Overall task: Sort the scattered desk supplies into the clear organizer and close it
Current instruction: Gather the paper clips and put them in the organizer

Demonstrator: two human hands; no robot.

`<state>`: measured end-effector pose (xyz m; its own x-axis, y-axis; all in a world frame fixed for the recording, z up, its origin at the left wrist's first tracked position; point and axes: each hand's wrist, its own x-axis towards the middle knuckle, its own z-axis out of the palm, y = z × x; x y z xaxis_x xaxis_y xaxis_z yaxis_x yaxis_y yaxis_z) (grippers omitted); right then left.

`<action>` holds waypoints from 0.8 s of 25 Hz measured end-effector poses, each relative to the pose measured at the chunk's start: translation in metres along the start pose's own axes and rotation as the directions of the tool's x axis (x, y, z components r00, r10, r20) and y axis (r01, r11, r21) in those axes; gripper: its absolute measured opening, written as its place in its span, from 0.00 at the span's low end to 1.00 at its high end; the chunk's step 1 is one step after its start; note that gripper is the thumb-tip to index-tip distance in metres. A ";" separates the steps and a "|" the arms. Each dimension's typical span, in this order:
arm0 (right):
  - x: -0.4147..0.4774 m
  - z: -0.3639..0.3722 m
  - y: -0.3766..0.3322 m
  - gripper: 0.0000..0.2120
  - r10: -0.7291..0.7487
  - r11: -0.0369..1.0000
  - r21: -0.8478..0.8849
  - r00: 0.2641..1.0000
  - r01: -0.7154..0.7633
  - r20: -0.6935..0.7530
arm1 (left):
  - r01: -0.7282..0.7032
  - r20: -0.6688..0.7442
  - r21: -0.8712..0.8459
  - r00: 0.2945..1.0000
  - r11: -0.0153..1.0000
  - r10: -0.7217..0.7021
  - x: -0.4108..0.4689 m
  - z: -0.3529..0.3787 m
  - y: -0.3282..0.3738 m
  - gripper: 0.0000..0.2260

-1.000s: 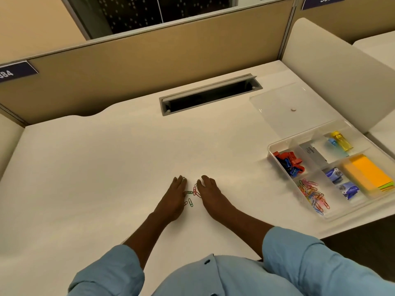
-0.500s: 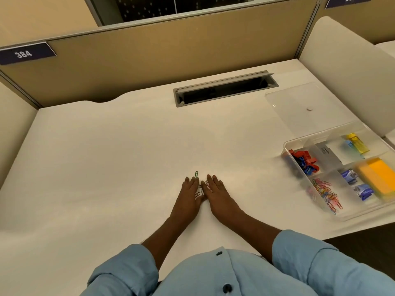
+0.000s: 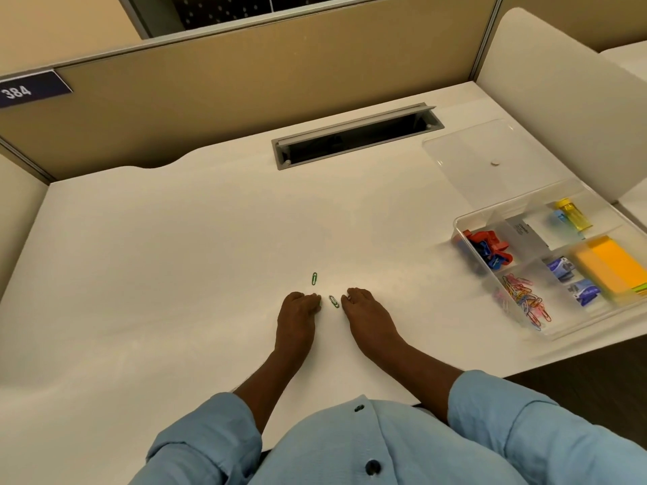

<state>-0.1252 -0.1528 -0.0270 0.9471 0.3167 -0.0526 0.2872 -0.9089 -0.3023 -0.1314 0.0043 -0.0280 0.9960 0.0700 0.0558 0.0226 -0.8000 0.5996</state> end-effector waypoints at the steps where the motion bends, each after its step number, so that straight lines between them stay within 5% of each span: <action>1: 0.001 -0.002 0.000 0.18 -0.017 0.999 -0.038 1.000 0.017 -0.002 | 0.033 -0.009 -0.037 0.999 0.999 -0.034 0.001 0.000 0.001 0.08; 6: 0.011 -0.018 0.002 0.09 -0.081 0.988 -0.124 0.993 0.090 0.082 | 0.237 0.018 -0.294 0.970 0.926 -0.242 0.014 -0.004 0.009 0.08; 13: 0.025 -0.034 0.006 0.06 -0.123 0.982 -0.120 0.978 0.144 0.169 | 0.206 0.222 -0.033 0.956 0.978 -0.193 0.033 -0.005 0.011 0.06; 17: 0.041 -0.041 0.019 0.06 -0.016 0.994 0.107 0.986 -0.001 0.163 | 0.142 0.246 0.094 0.956 0.985 -0.162 0.034 -0.001 0.013 0.08; 20: 0.047 -0.049 0.035 0.06 0.221 0.852 0.453 0.965 -0.260 0.138 | 0.147 0.226 0.088 0.960 0.985 -0.164 0.033 0.000 0.014 0.08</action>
<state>-0.0634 -0.1833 0.0064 0.9580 0.1420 -0.2491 -0.0668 -0.7343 -0.6755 -0.0978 -0.0042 -0.0178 0.9723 0.0633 -0.2252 0.1765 -0.8303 0.5287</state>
